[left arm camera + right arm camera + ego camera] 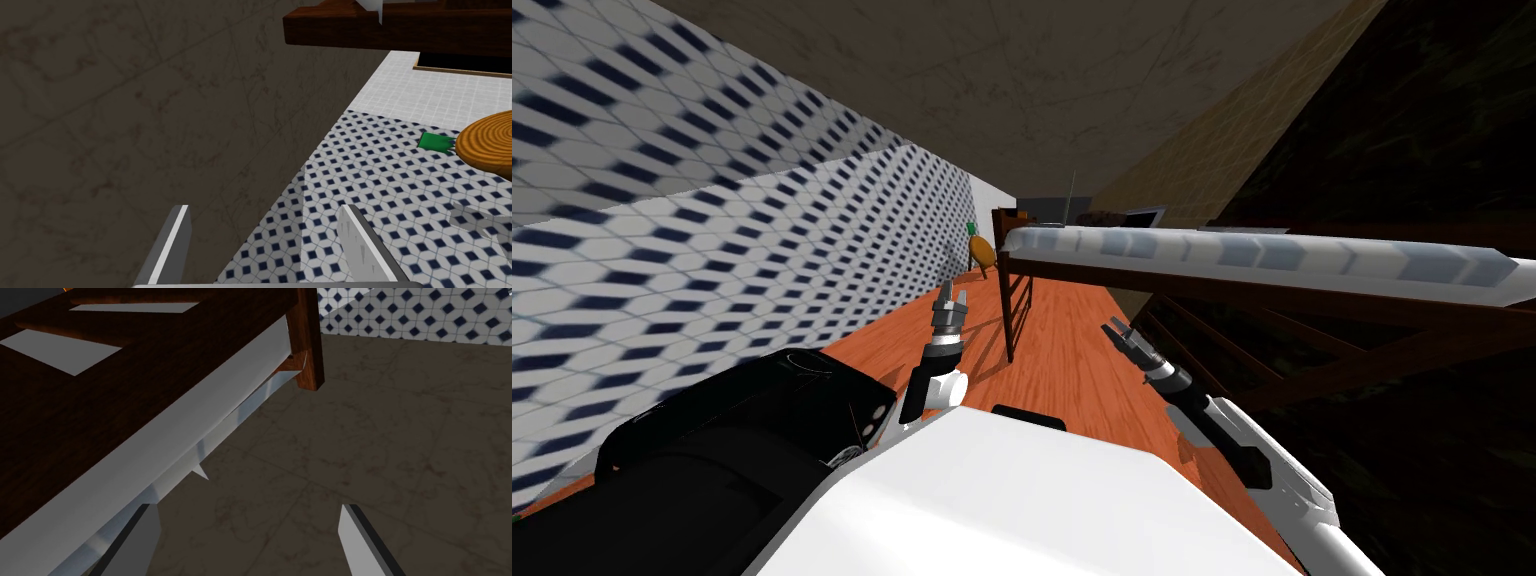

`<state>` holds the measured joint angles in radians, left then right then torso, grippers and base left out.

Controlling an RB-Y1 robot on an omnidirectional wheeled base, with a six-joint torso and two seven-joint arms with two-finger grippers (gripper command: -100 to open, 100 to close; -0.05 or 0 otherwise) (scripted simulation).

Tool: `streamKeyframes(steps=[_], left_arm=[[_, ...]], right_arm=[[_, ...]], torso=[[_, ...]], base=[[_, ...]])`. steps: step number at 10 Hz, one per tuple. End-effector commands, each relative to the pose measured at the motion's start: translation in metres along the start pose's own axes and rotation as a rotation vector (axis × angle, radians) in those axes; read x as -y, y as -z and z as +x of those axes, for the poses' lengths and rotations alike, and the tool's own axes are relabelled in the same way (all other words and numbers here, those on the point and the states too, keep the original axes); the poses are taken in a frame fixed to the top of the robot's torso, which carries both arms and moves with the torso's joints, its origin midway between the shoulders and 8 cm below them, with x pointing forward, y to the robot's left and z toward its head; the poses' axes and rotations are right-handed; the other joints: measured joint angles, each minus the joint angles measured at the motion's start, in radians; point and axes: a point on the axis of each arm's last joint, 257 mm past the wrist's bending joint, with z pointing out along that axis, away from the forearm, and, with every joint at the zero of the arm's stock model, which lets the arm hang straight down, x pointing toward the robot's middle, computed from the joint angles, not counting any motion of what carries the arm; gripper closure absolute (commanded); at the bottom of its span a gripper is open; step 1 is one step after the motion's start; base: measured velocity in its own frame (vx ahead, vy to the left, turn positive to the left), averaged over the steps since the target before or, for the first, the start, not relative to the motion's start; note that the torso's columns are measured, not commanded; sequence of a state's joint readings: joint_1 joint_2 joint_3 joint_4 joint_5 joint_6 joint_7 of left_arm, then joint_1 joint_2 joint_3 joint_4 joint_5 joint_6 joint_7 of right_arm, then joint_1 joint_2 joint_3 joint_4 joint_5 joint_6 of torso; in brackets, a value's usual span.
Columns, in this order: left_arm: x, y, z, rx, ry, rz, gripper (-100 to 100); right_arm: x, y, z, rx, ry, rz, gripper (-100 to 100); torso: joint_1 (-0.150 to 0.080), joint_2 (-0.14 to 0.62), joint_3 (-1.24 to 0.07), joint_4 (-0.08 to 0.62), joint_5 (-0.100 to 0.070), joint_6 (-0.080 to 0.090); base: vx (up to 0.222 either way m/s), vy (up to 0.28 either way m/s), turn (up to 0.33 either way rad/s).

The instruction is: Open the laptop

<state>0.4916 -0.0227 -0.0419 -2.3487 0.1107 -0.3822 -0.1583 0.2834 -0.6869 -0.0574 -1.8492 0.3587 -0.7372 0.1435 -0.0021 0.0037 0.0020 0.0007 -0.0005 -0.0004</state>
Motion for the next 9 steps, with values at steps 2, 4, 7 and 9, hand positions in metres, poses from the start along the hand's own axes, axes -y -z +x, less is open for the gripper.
streamKeyframes(steps=[2,4,7,9], left_arm=[[0.0,0.0,0.0,0.0,0.0,0.0,0],[0.0,0.0,0.0,0.0,0.0,0.0,0],[0.0,0.0,0.0,0.0,0.0,0.0,0],[0.0,0.0,0.0,0.0,0.0,0.0,0]], right_arm=[[0.027,0.006,-0.001,-0.11,0.139,-0.001,-100],[0.028,0.008,-0.003,-0.144,0.165,-0.013,-100],[0.049,0.012,-0.01,-0.221,0.268,-0.013,-100],[0.07,0.016,-0.019,-0.284,0.364,-0.006,-100]], torso=[[0.003,-0.006,-0.003,-0.001,0.001,0.001],[0.002,-0.004,-0.002,-0.001,0.001,0.0],[0.002,-0.003,-0.001,0.0,0.0,0.001],[0.003,-0.004,-0.002,-0.001,0.001,0.0]], base=[[-0.076,-0.053,0.052],[-0.087,-0.053,0.071],[-0.085,-0.046,0.089],[-0.095,-0.038,0.148]])
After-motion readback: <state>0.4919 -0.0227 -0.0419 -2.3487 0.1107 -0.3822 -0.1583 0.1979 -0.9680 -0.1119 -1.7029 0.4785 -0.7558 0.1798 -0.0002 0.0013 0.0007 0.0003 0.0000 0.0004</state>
